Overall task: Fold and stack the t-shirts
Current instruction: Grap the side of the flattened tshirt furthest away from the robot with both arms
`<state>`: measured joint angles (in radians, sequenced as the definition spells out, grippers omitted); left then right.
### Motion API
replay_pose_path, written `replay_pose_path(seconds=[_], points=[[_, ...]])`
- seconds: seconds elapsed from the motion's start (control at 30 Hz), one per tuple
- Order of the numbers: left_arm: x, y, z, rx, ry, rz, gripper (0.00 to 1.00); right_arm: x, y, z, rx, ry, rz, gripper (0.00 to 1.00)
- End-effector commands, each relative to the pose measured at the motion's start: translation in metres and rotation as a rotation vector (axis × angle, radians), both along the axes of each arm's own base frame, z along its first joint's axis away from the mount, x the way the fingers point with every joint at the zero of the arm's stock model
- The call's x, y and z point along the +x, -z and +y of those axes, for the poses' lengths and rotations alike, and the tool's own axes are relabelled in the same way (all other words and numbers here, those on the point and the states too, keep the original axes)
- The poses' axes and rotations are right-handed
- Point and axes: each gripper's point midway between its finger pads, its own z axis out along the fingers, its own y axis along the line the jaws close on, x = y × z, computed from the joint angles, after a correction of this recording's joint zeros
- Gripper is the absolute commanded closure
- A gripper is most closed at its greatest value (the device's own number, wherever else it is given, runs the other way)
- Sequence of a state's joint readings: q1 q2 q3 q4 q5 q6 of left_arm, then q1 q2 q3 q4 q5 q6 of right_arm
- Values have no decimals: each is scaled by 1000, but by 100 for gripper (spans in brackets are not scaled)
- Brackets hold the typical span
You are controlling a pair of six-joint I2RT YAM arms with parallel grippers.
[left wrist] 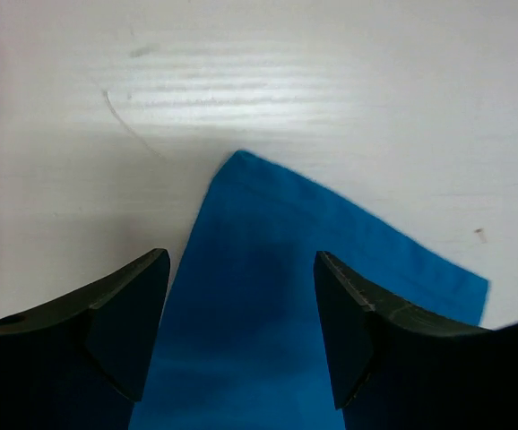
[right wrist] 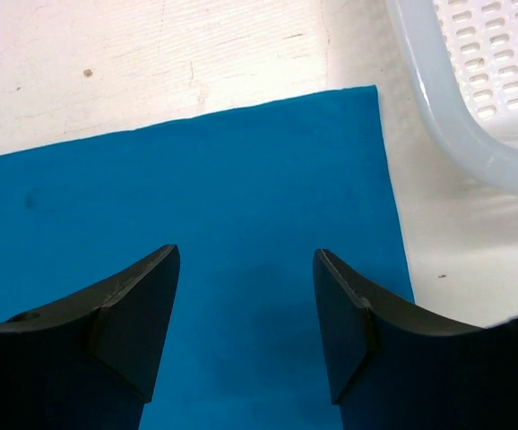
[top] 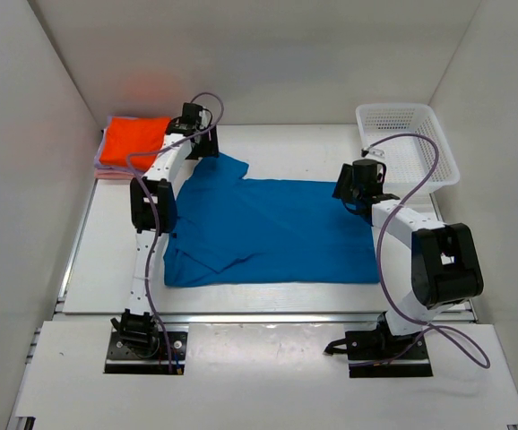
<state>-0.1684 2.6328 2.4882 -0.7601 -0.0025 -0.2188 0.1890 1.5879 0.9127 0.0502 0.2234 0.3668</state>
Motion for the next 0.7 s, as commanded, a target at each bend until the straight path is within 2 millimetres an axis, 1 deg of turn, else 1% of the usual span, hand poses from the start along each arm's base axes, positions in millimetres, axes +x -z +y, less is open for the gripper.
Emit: replay_pose_path(seconds=[0.0,0.03,0.07,0.1,0.13,0.17,0.2,0.23,0.27,0.3,0.33,0.37,0.4,0.43,0.5,0.53,0.57,0.6,0.63,0.67], points=[[-14,-3,5,13,6,59,23,22,-29,1,3,17,-115,42],[-13,-6,9,12,-1,51,22,22,-30,-1,4,24,-115,42],[-16,3,6,13,3,65,22,21,-26,2,-5,14,-106,42],[-22,11,8,11,-5,92,23,21,-28,-2,-3,22,-109,42],[-21,11,10,16,-1,85,24,22,-28,-1,-7,18,-113,42],[-25,10,7,11,2,98,24,22,-27,-4,-11,25,-112,42],[-24,13,10,14,3,105,26,21,-26,-4,-14,23,-110,42],[-27,16,8,19,8,120,28,23,-28,-4,-11,22,-114,42],[-29,16,4,24,29,125,31,22,-25,-1,-11,20,-107,42],[-33,21,5,32,36,147,41,22,-25,-6,-13,28,-107,42],[-35,21,-2,36,71,152,56,22,-25,-5,-16,25,-104,42],[-38,23,-4,35,78,166,65,23,-26,-5,-7,24,-108,42],[-41,28,-4,32,80,180,86,22,-21,-6,-8,25,-99,42],[-44,27,-2,34,72,188,100,20,-17,-5,-13,22,-85,41],[-45,25,2,47,70,192,100,25,-25,-3,-9,22,-105,41],[-48,26,12,59,55,208,100,26,-20,-2,-15,18,-91,41],[-52,22,13,75,61,215,100,25,-19,3,-18,3,-87,41],[-55,22,14,76,59,222,100,26,-18,1,-17,8,-82,41],[-59,20,23,80,52,236,100,28,-16,3,-23,4,-79,40],[-63,20,25,82,53,243,100,30,-13,1,-15,12,-69,40]])
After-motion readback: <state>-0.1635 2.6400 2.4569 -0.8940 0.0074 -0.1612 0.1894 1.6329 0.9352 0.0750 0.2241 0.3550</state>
